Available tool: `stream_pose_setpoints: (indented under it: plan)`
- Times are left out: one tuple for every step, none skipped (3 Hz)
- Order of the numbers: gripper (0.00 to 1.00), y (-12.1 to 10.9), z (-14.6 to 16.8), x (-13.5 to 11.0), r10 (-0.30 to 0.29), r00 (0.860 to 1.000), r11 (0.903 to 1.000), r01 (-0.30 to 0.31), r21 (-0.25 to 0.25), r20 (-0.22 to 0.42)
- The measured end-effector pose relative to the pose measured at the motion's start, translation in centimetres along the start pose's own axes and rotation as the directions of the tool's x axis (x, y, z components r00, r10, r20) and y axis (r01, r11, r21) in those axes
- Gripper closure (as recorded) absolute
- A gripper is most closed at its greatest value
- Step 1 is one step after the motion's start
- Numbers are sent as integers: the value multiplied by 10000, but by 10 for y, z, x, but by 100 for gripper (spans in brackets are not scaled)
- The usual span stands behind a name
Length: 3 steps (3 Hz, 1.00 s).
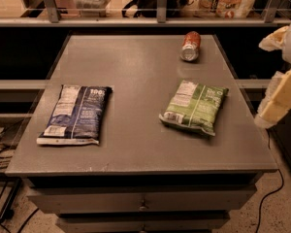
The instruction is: Move coke can near blue chip bag
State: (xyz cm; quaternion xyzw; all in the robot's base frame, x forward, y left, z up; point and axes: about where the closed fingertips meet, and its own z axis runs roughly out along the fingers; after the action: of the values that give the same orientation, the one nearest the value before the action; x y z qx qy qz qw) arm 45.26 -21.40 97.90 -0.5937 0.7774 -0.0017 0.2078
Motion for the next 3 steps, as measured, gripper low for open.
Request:
stream_pose_setpoints:
  plan:
    - [0,-22,9,-8,426,9950,9974,-476,532,908]
    - [0,-52,19,-20,765,9875,9854,-960,1408,1380]
    - [0,-94,34,-30,1256,9756,9656,-1619,2034,1801]
